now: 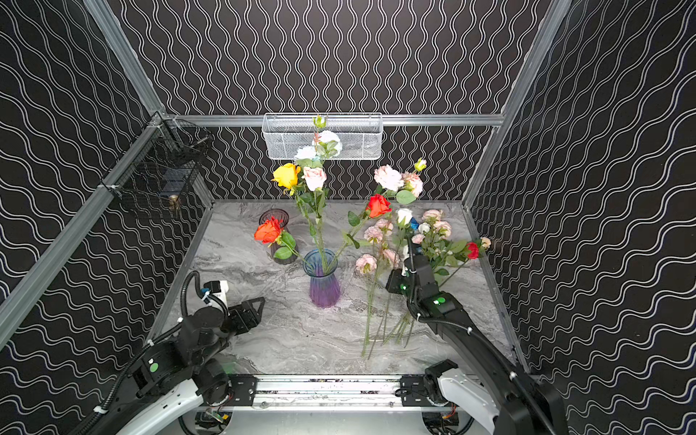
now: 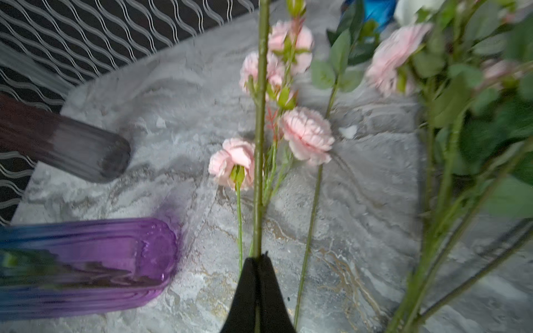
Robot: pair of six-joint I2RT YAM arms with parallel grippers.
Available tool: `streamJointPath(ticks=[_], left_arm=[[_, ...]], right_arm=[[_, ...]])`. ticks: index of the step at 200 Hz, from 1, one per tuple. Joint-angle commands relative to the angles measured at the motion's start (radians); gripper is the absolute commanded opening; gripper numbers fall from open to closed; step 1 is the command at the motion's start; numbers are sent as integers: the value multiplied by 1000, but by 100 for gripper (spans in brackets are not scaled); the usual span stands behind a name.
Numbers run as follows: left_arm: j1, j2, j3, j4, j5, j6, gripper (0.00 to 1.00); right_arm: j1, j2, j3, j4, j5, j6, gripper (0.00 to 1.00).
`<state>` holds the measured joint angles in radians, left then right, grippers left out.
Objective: Arrange flowers in a vase
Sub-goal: Pick up the flower from the flowers.
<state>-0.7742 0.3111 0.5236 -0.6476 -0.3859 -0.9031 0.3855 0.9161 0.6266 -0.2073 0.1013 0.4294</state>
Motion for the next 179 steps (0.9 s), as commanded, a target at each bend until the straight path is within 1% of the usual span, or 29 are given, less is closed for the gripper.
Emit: streamJointPath(ticks=[1,28,44,57,82,115,134,149,179], left_arm=[[1,-23,33,0,-61,33,84],[1,-68,53,-18,-104,47,84],[1,-94,59,-32,-125,43,84],[1,-115,65,-45,-133,43,84],[1,-137,89,-74,-154,42,84],[0,-148,120,-111,-181,46,85],[1,-160,127,-129,-188,46,84],[1,-173,125,-136,-195,48,84],[1,-204,125,-149,-212,50,85]], right_arm=[[1,-124,-5,70,129,9,0],[3,-338,-91,257,155,-37,0],[3,-409,-98,322,159,-72,0],[3,-437,-78,354,142,-107,0],[4,-429,-4,405,51,-178,0],[15,-370,84,494,-115,-168,0],[45,-297,164,495,-163,-175,0],[150,-239,226,490,-153,-210,0],[425,-103,357,482,0,-385,0]])
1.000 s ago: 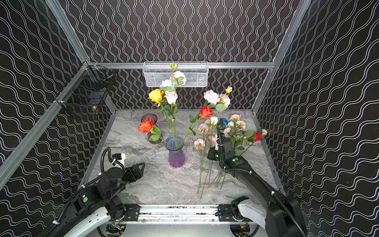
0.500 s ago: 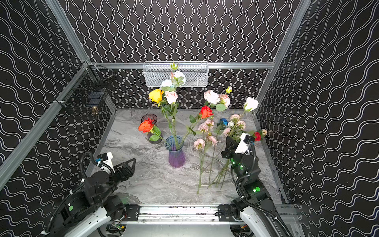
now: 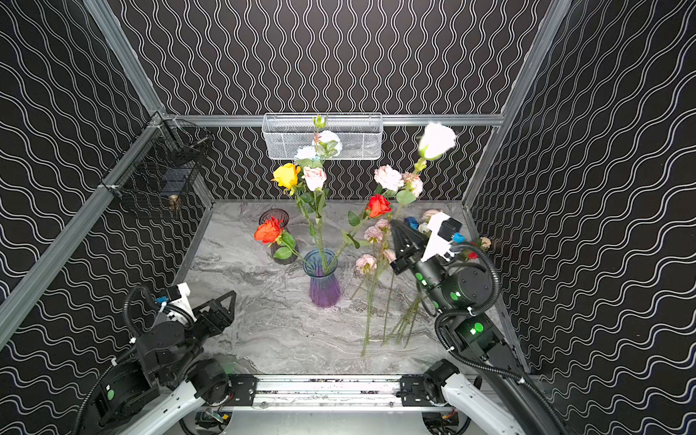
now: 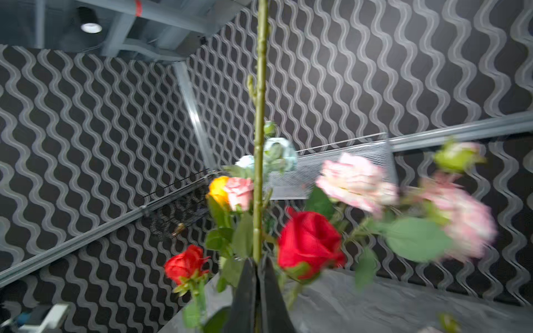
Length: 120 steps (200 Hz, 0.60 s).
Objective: Arrange flowers in a vase
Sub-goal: Pick up the flower from the flowers, then place the flower in the vase.
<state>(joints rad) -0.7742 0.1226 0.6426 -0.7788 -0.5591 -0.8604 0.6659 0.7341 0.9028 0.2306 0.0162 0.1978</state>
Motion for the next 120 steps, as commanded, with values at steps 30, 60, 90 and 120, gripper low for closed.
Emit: streamJointPath(ticks=[30,60,90,120], left_arm=[[1,-35,12,-33,-40,1,84],[0,-45,26,-56,-46,0,85],[1,-58,23,-62,-49,-5,85],[0,-73,17,-67,-45,-17,85]], right_arm=[[255,232,224,75,143,-248,0],[258,364,353,117,190,-293,0],[258,512,455,122,265,-358,0],[256,586,436,171,300,-360,0]])
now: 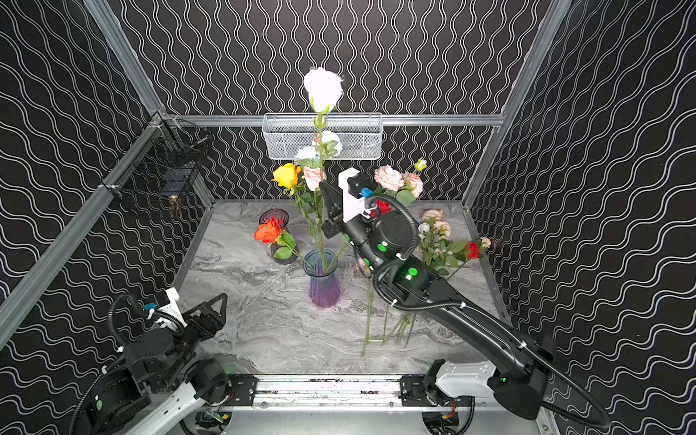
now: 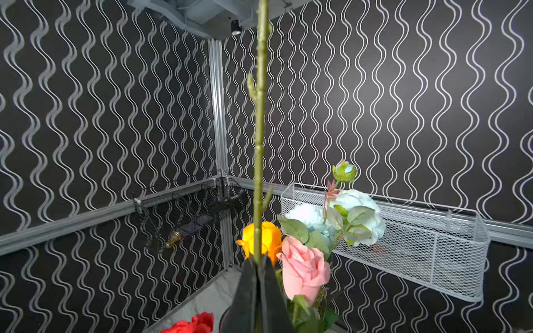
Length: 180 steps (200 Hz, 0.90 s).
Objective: Arrange flowers in a vase
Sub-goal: Place the flower in the vase.
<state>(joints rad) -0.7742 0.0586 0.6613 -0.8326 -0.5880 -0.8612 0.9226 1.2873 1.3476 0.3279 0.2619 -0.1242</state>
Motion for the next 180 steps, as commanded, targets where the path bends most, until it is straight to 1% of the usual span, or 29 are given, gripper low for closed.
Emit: streamJointPath(ticks=[1,24,58,84,98,116,134,148,161,180], left_arm=[[0,-8,-2,-14,-16,-16,85],[0,-16,2,-27,-24,-15,84],[1,-16,-6,-20,-26,-10,84],[0,-14,-23,-8,-23,-14,85],[1,-10,-33,0,-18,-16,85],[1,-5,-37,7,-12,-20,84],[1,1,-32,1,-16,-21,84],[1,4,-33,-2,-19,-26,84],[1,3,-36,0,-19,-28,84],[1,1,-44,0,-15,-35,84]], right_arm=[[-1,35,-12,75,53,-38,0],[-1,45,-69,91,60,11,0],[0,43,-160,87,60,121,0],[2,37,-235,101,21,212,0],[4,41,-264,106,13,238,0],[7,46,-274,84,17,239,0],[13,40,-262,40,17,236,11],[20,30,-261,19,23,235,23],[22,30,-237,-38,27,245,25],[47,30,-228,-58,63,222,29]])
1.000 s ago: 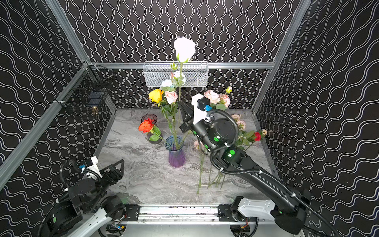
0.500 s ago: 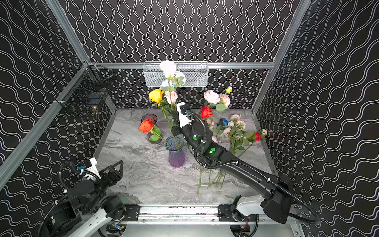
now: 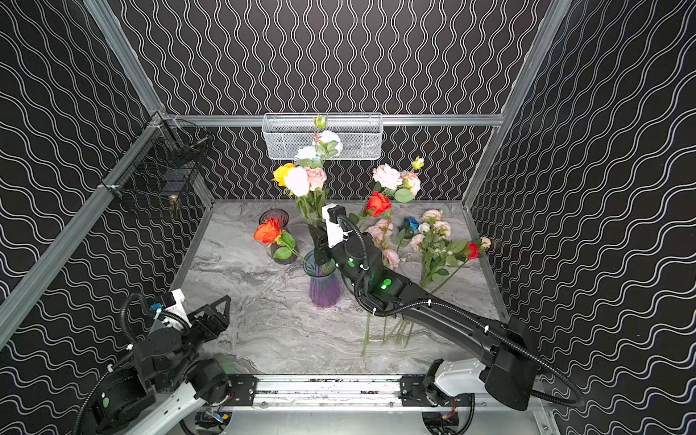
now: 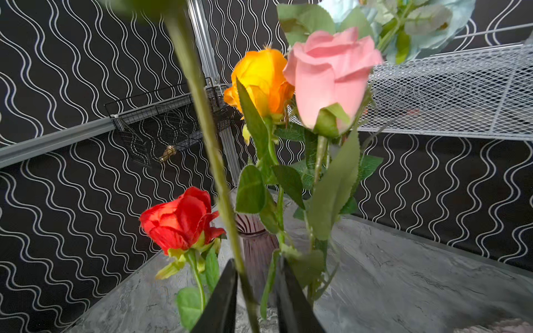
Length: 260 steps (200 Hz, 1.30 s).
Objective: Arrange flowers in a vase
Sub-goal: Place the flower in the vase, then pick up the vase from the center of the table.
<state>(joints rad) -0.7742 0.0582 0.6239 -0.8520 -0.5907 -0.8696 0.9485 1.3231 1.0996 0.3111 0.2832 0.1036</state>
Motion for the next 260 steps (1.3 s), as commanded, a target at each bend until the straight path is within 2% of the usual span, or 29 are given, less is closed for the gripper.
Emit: streamJointPath(ticks=[1,36,77,123,151,182,210,232,260], left_arm=[[1,2,-8,19,-12,-27,84],[1,2,-12,21,-8,-30,84],[0,3,-13,32,-7,-26,85],[1,3,-25,41,0,-35,84],[1,2,-32,36,1,-47,84],[1,2,-51,33,6,-58,84],[1,11,-82,72,19,-66,84],[0,39,-47,58,29,-49,84],[1,72,35,-6,-25,-22,84]], right_arm=[[22,-6,21,-44,46,-7,29],[61,-38,25,-61,91,-25,38],[119,-68,116,-181,167,-59,49],[160,-132,146,-265,214,-56,49],[164,-177,141,-411,290,87,47],[163,-255,171,-672,193,324,45],[164,-342,143,-827,255,433,44],[164,-430,47,-858,338,496,45],[164,-513,-51,-849,409,562,49]])
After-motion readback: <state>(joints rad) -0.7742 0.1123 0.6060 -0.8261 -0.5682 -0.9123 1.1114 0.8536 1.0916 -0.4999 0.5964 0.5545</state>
